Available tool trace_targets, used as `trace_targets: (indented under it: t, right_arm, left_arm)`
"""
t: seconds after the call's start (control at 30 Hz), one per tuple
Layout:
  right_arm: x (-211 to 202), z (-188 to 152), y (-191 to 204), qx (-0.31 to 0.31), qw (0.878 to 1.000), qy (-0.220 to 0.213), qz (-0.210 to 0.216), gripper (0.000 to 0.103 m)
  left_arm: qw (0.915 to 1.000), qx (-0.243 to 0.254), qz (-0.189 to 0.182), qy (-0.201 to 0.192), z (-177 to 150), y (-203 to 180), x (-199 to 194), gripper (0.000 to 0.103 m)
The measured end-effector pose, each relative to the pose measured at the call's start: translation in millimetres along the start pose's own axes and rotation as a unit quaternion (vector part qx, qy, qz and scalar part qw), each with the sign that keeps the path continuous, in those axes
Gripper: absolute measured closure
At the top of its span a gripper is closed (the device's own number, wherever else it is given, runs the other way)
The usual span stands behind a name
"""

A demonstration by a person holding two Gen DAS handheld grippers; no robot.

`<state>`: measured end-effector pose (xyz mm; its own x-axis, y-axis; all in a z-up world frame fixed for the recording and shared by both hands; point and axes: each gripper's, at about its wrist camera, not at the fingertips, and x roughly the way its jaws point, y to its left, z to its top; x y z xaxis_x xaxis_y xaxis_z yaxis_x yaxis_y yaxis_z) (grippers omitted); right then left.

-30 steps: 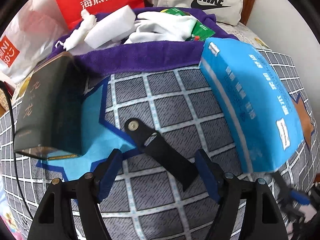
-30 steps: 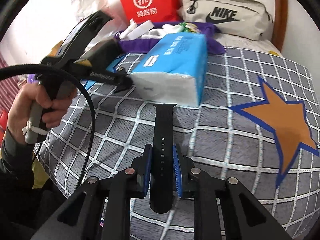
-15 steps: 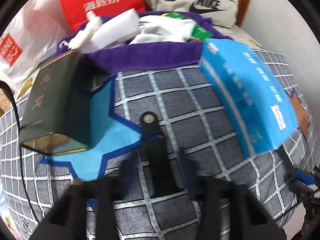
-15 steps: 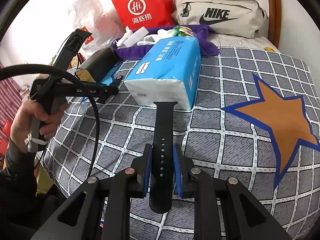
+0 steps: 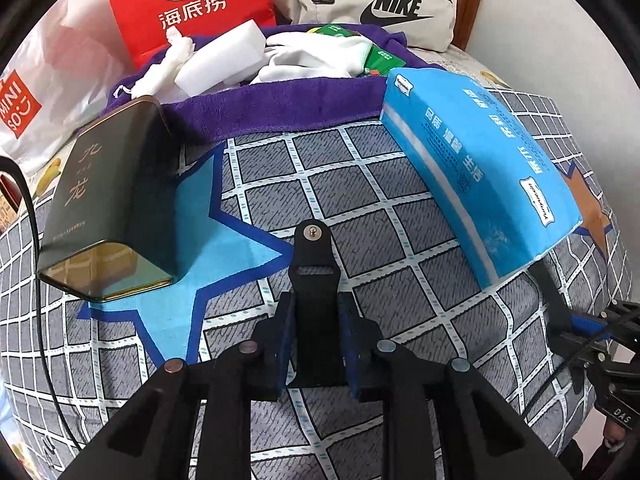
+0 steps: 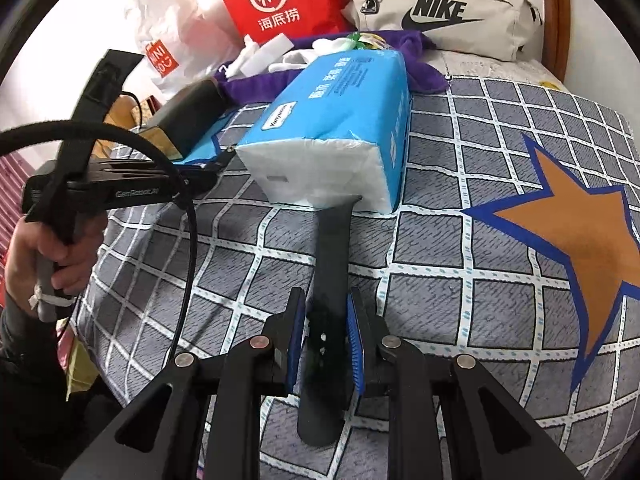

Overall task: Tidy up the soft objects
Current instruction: 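Grasp the strap's other end with the left gripper while the right gripper holds it, then lift the black watch strap off the bed with both grippers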

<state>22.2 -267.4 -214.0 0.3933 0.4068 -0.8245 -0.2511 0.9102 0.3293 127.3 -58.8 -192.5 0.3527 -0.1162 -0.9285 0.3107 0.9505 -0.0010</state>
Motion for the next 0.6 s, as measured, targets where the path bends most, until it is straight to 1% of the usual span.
trace_targets:
  t: [0.1, 0.17, 0.23, 0.27, 0.3, 0.37, 0.43, 0.6]
  right_arm:
    - [2.4, 2.4, 2.0, -0.002, 1.000, 0.001, -0.004, 0.080]
    - [3.7, 3.1, 3.5, -0.007, 1.000, 0.000, 0.007, 0.070]
    - [4.9, 3.6, 4.2, -0.004, 0.999, -0.001, 0.037, 0.047]
    - [5.8, 3.3, 6.0, -0.008, 0.999, -0.002, 0.048, 0.042]
    - [6.5, 3.0, 8.3, -0.014, 0.999, -0.005, 0.049, 0.037]
    - [7.9, 0.9, 15.1, -0.031, 0.999, -0.011, 0.035, 0.035]
    - [8.9, -0.8, 19.7, -0.043, 0.998, -0.016, 0.034, 0.027]
    - [8.2, -3.1, 19.3, -0.037, 0.998, -0.028, 0.039, 0.026]
  left_arm:
    - [1.0000, 0.000, -0.002, -0.004, 0.0, -0.5, 1.2, 0.081]
    - [1.0000, 0.002, -0.001, -0.004, 0.3, -0.7, 2.0, 0.081]
    - [1.0000, 0.002, 0.000, -0.004, 0.3, -1.5, 2.2, 0.081]
    - [1.0000, 0.001, -0.001, -0.005, 0.1, -1.2, 2.1, 0.081]
    - [1.0000, -0.001, -0.002, -0.006, -0.4, -1.0, 2.0, 0.081]
    - [0.9999, -0.003, -0.003, -0.009, -1.8, -0.1, 1.4, 0.081]
    - [0.9999, -0.002, -0.002, -0.012, -2.2, -0.4, 1.0, 0.081]
    - [0.9998, -0.009, -0.007, -0.014, -2.8, 0.5, 0.1, 0.081]
